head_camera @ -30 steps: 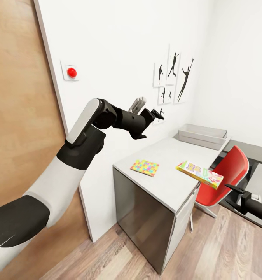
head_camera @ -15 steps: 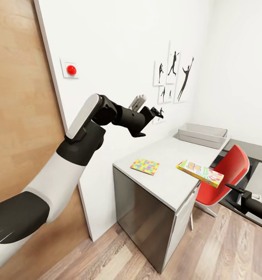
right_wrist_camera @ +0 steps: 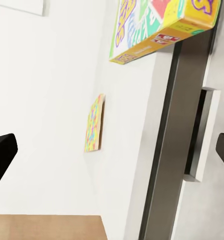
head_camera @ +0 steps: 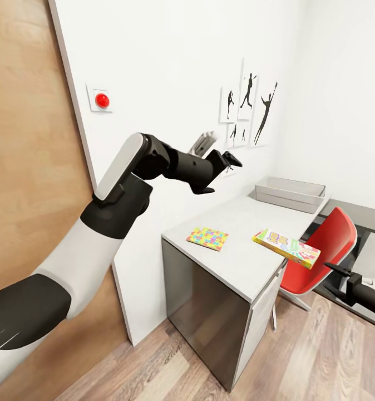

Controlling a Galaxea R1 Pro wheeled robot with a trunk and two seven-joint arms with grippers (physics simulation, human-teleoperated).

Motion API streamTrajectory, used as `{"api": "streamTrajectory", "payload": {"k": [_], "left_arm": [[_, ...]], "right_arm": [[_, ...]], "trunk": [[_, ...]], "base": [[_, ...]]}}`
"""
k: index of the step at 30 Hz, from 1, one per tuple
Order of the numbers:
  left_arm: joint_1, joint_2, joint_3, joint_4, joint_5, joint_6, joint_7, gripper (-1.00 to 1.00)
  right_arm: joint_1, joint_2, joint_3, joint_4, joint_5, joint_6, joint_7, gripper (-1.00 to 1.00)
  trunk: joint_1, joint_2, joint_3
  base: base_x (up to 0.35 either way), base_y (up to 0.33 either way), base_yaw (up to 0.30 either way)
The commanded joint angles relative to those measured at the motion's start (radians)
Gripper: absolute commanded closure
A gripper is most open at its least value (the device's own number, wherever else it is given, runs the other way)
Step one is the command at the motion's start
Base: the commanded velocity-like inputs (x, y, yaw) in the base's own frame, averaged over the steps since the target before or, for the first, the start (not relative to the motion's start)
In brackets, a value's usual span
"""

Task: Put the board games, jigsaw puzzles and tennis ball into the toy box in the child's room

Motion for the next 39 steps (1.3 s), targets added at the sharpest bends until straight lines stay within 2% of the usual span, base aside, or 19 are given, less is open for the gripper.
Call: {"api": "streamTrajectory", "payload": {"k": [1,11,20,29,39], "left_arm": [[-0.001,0.0,-0.004,-0.005,0.003,0.01,-0.004,-1.0],[0.002,0.002,-0.022,-0.025,0.001,0.025,-0.038,-1.0],[0.004,0.003,-0.034,-0.029,-0.002,0.029,-0.042,-1.0],[0.004,0.003,-0.064,-0.03,-0.008,0.027,-0.039,-1.0],[0.003,0.001,-0.074,-0.031,-0.005,0.022,-0.021,-1.0]], "right_arm": [[-0.001,-0.002,-0.004,0.001,0.001,0.004,0.003,-1.0],[-0.001,-0.026,-0.004,0.007,-0.008,0.007,0.023,-1.0],[-0.001,-0.066,-0.004,0.053,-0.012,0.011,0.068,-1.0],[-0.001,-0.077,-0.003,0.078,-0.013,0.013,0.077,-1.0],[-0.001,-0.081,-0.003,0.085,-0.012,0.015,0.08,-1.0]], "trunk": [[0.0,-0.001,-0.001],[0.0,-0.001,-0.001],[0.0,-0.001,-0.001],[0.0,-0.001,-0.001],[0.0,-0.001,-0.001]], "base": [[0.0,0.0,0.0],[0.0,0.0,0.0],[0.055,-0.02,0.0],[0.221,-0.093,0.0],[0.11,-0.044,0.0]]}}
